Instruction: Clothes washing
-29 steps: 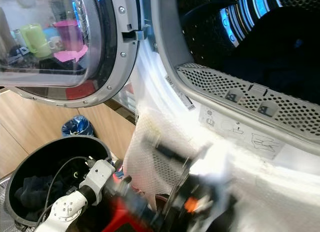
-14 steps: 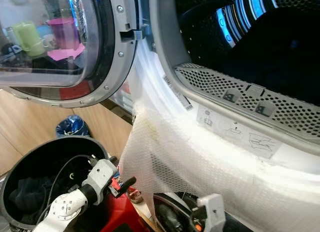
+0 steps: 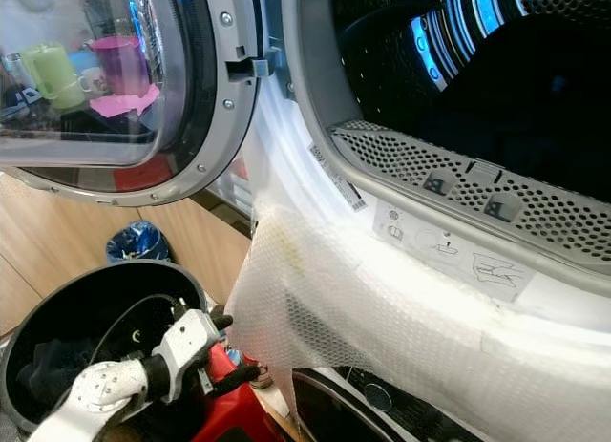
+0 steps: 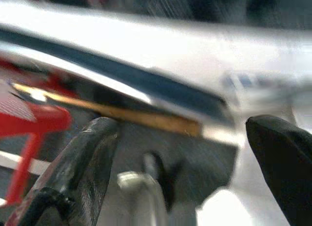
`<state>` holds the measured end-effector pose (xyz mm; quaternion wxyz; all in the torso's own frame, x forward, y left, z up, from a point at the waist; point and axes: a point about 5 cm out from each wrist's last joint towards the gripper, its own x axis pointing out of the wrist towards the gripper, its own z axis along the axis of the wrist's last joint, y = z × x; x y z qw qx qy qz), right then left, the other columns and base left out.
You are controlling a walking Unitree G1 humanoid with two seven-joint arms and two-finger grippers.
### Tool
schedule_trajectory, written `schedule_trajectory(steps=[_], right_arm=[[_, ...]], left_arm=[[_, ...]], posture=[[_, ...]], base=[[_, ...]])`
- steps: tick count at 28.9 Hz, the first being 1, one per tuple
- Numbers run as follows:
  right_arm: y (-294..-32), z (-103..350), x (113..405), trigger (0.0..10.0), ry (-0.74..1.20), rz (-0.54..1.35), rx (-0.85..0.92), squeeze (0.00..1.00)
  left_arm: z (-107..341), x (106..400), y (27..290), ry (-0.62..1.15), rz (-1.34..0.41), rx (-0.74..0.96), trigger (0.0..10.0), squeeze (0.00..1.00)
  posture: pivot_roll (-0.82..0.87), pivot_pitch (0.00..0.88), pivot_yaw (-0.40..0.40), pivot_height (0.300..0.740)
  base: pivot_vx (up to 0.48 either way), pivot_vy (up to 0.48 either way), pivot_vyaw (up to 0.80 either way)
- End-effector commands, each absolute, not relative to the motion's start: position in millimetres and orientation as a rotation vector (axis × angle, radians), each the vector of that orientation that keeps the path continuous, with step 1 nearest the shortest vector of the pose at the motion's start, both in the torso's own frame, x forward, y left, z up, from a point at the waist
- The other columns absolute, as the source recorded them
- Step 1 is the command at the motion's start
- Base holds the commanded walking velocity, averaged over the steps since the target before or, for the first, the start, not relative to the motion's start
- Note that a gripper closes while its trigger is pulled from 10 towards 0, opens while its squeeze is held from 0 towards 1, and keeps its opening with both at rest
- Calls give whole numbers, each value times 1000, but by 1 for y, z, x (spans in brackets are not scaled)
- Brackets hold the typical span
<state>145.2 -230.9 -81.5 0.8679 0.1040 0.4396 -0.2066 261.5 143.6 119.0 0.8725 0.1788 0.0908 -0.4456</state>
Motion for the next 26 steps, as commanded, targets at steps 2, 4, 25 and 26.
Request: schedule_trajectory(steps=[2,4,25,26], right_arm=[[-226,-86,143,10000,933,-442,210,0],[-222,-90,141,10000,961,-441,193,0],[-207,-97,142,10000,1014,-410,149,0],[-207,-98,142,10000,1015,-408,147,0]], left_arm=[[134,264,150,194,-962,400,10000,0],[144,265,161,236,-1005,464,10000,0],[127,272,262,859,-799,762,10000,1000],[125,272,262,863,-800,747,10000,1000]], posture=[[168,72,20,740],[183,73,16,740],[207,67,17,740],[207,67,17,740]], base=[[0,0,0],[0,0,0],[0,0,0],[0,0,0]])
